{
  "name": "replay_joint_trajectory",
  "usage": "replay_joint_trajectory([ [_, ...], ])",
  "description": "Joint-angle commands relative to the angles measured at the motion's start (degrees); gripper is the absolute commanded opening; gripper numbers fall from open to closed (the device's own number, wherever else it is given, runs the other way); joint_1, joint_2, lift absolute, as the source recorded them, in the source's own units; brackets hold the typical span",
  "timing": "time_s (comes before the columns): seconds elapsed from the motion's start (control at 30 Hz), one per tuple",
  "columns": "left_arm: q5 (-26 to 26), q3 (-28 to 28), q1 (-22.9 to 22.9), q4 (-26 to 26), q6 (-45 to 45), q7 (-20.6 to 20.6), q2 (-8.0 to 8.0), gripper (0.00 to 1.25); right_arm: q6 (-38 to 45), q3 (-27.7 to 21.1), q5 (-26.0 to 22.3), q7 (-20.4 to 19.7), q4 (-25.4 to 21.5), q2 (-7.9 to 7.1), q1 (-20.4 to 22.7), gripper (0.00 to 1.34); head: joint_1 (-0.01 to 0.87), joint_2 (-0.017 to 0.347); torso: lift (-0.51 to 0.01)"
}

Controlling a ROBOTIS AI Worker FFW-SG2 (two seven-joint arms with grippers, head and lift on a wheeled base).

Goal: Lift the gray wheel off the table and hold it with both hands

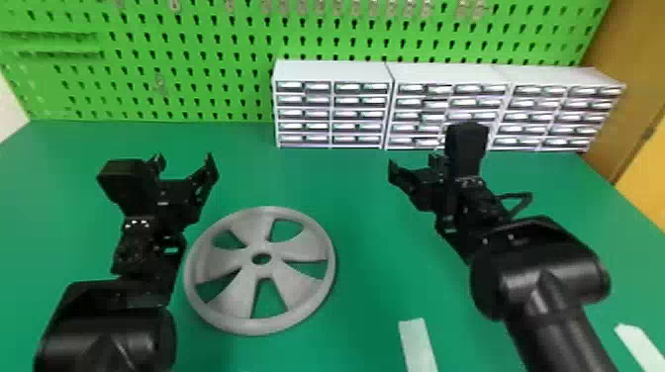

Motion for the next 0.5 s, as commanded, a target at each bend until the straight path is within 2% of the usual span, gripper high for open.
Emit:
replay_joint_trajectory([
  [0.0, 0.0, -0.1, 0.0, 0.0, -0.2, 0.1, 0.01, 0.84, 8.0, 1.7, -3.4, -2.1, -2.3, -1.75, -1.9, 0.89, 0.711, 0.015, -0.098],
  [0.13, 0.2, 0.0, 0.0, -0.1, -0.3, 0.4, 0.01, 0.84, 14.2, 2.7, -6.4, -4.6, -3.9, -2.98, -3.8, 0.88, 0.711, 0.015, -0.098],
  [0.2, 0.2, 0.1, 0.1, -0.2, -0.3, 0.5, 0.01, 0.84, 17.4, 2.8, -10.1, -5.9, -4.1, -3.69, -4.9, 0.89, 0.711, 0.015, -0.098],
  [0.3, 0.2, 0.3, 0.1, -0.5, -0.3, 0.5, 0.01, 0.84, 21.5, 4.5, -12.9, -6.1, -4.1, -5.45, -7.2, 0.89, 0.711, 0.015, -0.098],
  [0.4, 0.2, 0.6, 0.2, -0.8, -0.3, 0.6, 0.01, 0.84, 23.8, 7.0, -17.6, -10.0, -4.0, -7.12, -9.1, 0.88, 0.711, 0.015, -0.098],
  [0.47, 0.1, 1.0, 0.3, -1.1, -0.3, 0.7, 0.01, 0.84, 24.6, 9.4, -22.7, -15.1, -4.0, -8.08, -10.5, 0.88, 0.711, 0.015, -0.098],
])
